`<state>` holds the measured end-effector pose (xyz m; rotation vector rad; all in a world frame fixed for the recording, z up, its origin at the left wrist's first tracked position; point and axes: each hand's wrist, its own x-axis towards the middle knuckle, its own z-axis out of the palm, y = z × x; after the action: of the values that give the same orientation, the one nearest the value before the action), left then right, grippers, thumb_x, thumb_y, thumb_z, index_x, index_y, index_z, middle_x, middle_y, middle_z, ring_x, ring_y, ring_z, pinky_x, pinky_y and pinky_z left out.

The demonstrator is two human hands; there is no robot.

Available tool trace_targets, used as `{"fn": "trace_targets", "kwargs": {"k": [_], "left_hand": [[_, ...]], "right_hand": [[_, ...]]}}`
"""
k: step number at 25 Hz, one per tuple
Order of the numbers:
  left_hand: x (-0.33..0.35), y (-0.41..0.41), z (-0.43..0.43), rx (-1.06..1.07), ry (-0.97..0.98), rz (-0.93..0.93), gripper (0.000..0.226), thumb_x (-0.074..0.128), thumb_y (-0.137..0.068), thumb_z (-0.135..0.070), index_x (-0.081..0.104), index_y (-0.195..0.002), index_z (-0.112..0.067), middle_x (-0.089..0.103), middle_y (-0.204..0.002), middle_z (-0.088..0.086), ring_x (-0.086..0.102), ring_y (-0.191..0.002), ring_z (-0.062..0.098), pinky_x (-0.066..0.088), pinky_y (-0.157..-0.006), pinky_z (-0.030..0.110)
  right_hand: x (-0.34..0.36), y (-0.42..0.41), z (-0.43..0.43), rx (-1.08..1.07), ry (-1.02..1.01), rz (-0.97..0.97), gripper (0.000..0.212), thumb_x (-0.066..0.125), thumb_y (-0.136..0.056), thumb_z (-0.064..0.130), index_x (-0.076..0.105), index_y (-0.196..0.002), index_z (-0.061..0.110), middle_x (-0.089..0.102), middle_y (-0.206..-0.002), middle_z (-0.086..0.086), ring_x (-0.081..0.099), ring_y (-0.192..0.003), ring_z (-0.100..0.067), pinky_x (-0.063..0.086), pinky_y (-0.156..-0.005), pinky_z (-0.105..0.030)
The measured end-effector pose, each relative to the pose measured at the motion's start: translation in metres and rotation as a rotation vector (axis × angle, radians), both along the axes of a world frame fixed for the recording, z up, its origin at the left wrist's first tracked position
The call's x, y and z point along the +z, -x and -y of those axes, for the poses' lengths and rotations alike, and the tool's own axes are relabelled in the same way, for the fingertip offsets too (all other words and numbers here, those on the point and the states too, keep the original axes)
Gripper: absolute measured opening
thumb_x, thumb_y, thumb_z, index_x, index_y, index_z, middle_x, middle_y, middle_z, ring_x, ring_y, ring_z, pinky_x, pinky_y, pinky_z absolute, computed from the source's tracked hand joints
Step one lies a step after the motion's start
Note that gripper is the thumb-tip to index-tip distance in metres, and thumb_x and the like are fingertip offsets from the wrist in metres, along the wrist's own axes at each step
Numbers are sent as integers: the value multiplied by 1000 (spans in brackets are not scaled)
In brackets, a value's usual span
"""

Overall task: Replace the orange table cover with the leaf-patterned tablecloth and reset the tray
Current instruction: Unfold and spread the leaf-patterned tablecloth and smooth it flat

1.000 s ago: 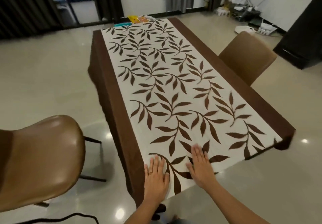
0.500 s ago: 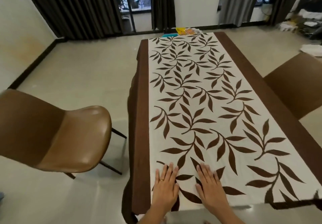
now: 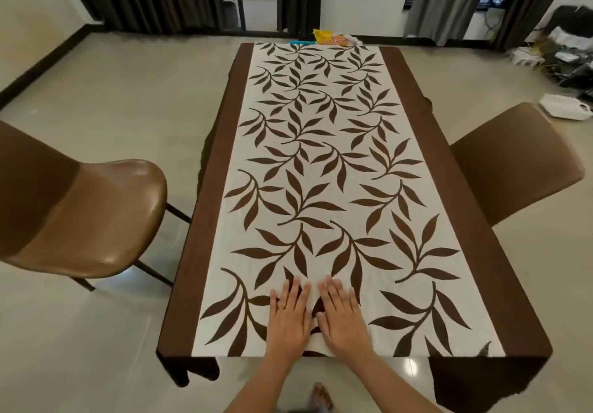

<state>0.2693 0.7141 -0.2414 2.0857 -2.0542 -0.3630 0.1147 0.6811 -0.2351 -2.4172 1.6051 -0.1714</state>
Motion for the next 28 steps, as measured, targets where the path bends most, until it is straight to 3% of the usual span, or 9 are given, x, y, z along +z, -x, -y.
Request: {"fn": "trace_targets", "kwargs": {"k": [6,11,17,22,25,28], "left_hand": [[7,9,1,51,2,-53,55,29,-99,-38,27,-151,-20,23,-157,4,16,-147,25,8,-116,47],[6,38,7,-12,24,-87,54,22,-101,-39,22,-152,-21,16,-160,4,10,-148,21,6,-117,44],[6,35,4,7,24,-44,56,22,-100,-45,12,-153,-31,10,-160,-3,-1,-148,14,-4,-120,42],[10,57,7,75,23,-74,60,15,-96,-42,15,-153,-23,10,-160,3,-1,-148,20,-8,-118,42],[15,104,7,31,11,-132,61,12,-97,-42,15,-153,-19,2,-159,0,-2,-148,20,-4,-120,46],[15,151,11,73,-3,-151,62,6,-98,-46,16,-153,-20,3,-159,0,-2,-148,20,-9,-118,44]], "right_hand": [[1,62,14,-188,-1,-36,63,22,-99,42,15,-153,10,7,-161,-6,4,-149,-20,-2,-119,-38],[1,24,-2,34,-22,-21,56,12,-102,37,20,-152,12,16,-160,-7,5,-148,-17,7,-117,-40],[4,106,2,-139,-43,-21,62,10,-97,46,2,-153,20,-3,-161,1,-13,-147,-11,-7,-120,-39],[10,179,9,-360,-54,-22,70,4,-94,49,4,-153,13,2,-161,-8,-10,-147,-18,-2,-120,-44],[13,142,4,-195,-46,29,63,11,-99,42,4,-153,11,-3,-161,-6,-11,-148,-16,-9,-120,-36],[4,125,-2,-15,-15,-14,60,21,-100,37,15,-152,10,4,-160,-7,7,-149,-20,2,-118,-42]]}}
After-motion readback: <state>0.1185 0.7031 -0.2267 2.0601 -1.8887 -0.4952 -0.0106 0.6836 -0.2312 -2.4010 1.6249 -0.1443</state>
